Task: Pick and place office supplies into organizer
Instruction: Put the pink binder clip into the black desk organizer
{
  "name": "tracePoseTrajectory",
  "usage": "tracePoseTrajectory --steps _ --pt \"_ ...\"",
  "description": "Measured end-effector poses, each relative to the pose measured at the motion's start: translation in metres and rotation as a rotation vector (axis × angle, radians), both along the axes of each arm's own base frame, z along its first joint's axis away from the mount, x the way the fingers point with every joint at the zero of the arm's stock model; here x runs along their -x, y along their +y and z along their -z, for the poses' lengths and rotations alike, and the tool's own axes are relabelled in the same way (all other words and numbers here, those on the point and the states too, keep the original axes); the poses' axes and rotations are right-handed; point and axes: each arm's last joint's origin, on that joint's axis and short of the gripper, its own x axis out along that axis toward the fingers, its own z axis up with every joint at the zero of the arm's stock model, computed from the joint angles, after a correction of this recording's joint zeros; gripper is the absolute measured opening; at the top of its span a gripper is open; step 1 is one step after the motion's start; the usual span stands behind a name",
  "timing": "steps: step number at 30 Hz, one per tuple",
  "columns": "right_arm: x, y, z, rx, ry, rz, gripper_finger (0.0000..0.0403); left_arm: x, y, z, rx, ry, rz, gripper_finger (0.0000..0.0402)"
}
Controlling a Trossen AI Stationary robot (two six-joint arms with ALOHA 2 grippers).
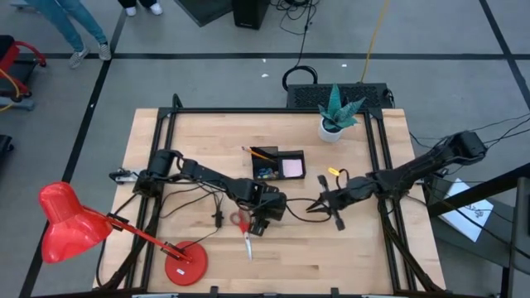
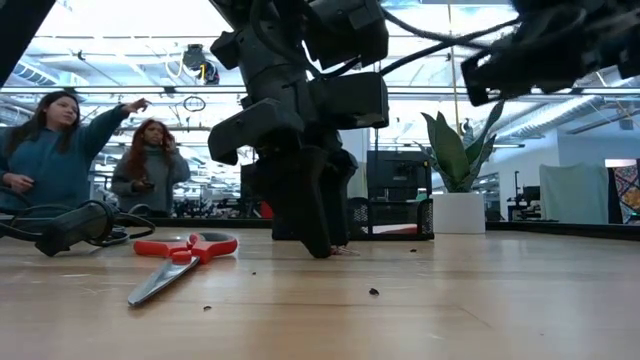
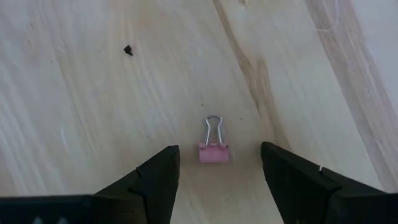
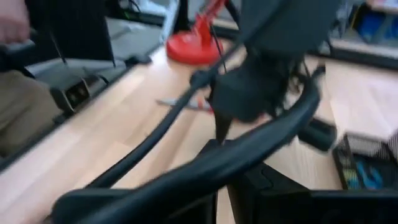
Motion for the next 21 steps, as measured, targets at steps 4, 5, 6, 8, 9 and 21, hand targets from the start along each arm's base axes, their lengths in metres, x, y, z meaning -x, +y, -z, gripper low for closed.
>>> tracePoseTrajectory --steps 4,5,6,8,9,21 --pt "0.011 0.001 -0.003 -0.003 -0.062 -0.022 0.0018 -0.001 0.001 0.0 0.001 -0.007 -0.001 0.0231" --pt "0.013 0.0 -0.003 -0.005 -0.071 -0.02 0.0018 -0.001 0.001 0.0 0.001 -0.007 -0.001 0.023" --pt "0.015 -0.001 -0.003 -0.006 -0.077 -0.017 0.0018 -0.001 0.001 0.0 0.002 -0.008 -0.001 0.0226" --pt "0.019 -0.002 -0.003 -0.008 -0.085 -0.011 0.0018 -0.001 0.001 0.0 0.003 -0.009 -0.003 0.0211" --pt "0.02 -0.003 -0.002 -0.006 -0.089 -0.004 0.0018 -0.001 0.001 0.0 0.005 -0.011 -0.006 0.0201" --pt "0.022 -0.003 -0.002 -0.016 -0.092 0.004 0.0018 -0.004 0.001 0.0 0.001 -0.04 -0.013 0.0069"
